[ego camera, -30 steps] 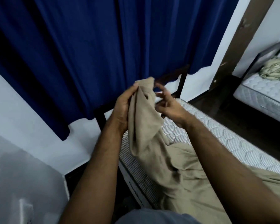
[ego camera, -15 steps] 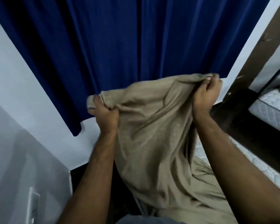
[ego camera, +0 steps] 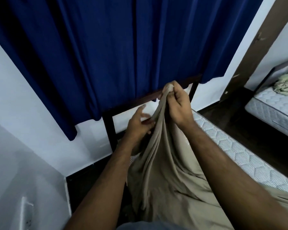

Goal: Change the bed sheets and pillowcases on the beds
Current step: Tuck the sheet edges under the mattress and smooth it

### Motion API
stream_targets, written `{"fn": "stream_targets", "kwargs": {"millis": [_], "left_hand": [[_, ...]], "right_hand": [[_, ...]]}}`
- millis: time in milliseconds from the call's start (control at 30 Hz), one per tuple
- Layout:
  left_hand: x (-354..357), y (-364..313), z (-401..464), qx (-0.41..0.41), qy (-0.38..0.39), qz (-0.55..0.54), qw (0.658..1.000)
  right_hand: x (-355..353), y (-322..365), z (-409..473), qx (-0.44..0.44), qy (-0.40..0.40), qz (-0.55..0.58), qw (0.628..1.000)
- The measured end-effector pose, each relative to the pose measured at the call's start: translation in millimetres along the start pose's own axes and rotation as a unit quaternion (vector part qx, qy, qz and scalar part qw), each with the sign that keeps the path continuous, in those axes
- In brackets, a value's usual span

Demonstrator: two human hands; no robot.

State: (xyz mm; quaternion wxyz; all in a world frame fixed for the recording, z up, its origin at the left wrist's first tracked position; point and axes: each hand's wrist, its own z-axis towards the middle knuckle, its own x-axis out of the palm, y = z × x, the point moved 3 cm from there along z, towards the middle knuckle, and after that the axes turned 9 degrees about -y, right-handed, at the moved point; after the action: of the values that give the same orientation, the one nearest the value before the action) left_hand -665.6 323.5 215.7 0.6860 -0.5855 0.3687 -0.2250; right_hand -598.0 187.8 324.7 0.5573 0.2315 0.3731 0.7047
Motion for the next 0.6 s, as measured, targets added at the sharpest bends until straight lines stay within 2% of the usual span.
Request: {"fn": "stream_targets", "kwargs": {"millis": [67, 100, 167, 267, 333, 400, 433, 500, 533, 600], "left_hand": [[7.8, 15.3, -4.1, -0.085, 0.047, -0.026, 0.995], [6.3, 23.0, -3.0, -0.090, 0.020, -0.018, 0.996], [-6.3, 26.2, 1.1, -0.077, -0.116, -0.017, 0.990], [-37.3, 2.3, 4.1, 0.016, -0.318, -0.064, 0.946], [-56.7, -19.7, 7.4, 0.081, -0.382, -0.082, 0.917], [-70.1, -29.6, 12.9, 0.106, -0.416, -0.084, 0.899], [-74.8, -31.7, 14.8, 0.118, -0.425, -0.076, 0.894], [-79.7, -28.1, 16.9, 0.144, -0.421, -0.052, 0.894], [-82.4, -23.5, 17.6, 0.153, -0.414, -0.040, 0.897], [-88.7, -6.4, 18.5, 0.148, -0.404, -0.012, 0.903]], "right_hand": [[-3.8, -0.8, 0.0, -0.005, -0.011, -0.031, 0.999], [-7.7, -4.0, 0.5, -0.006, -0.026, -0.054, 0.998], [-16.6, -12.1, 0.5, 0.006, -0.054, -0.105, 0.993], [-24.1, -29.7, -7.4, 0.036, -0.059, -0.174, 0.982], [-23.8, -44.1, -15.7, 0.041, -0.012, -0.204, 0.978], [-12.3, -56.4, -24.1, 0.062, 0.085, -0.228, 0.968], [-4.5, -65.9, -29.0, 0.072, 0.140, -0.277, 0.948], [7.0, -85.6, -39.0, 0.085, 0.227, -0.442, 0.863], [11.8, -96.9, -43.2, 0.108, 0.247, -0.514, 0.815], [17.0, -111.7, -48.3, 0.210, 0.246, -0.579, 0.749]]}}
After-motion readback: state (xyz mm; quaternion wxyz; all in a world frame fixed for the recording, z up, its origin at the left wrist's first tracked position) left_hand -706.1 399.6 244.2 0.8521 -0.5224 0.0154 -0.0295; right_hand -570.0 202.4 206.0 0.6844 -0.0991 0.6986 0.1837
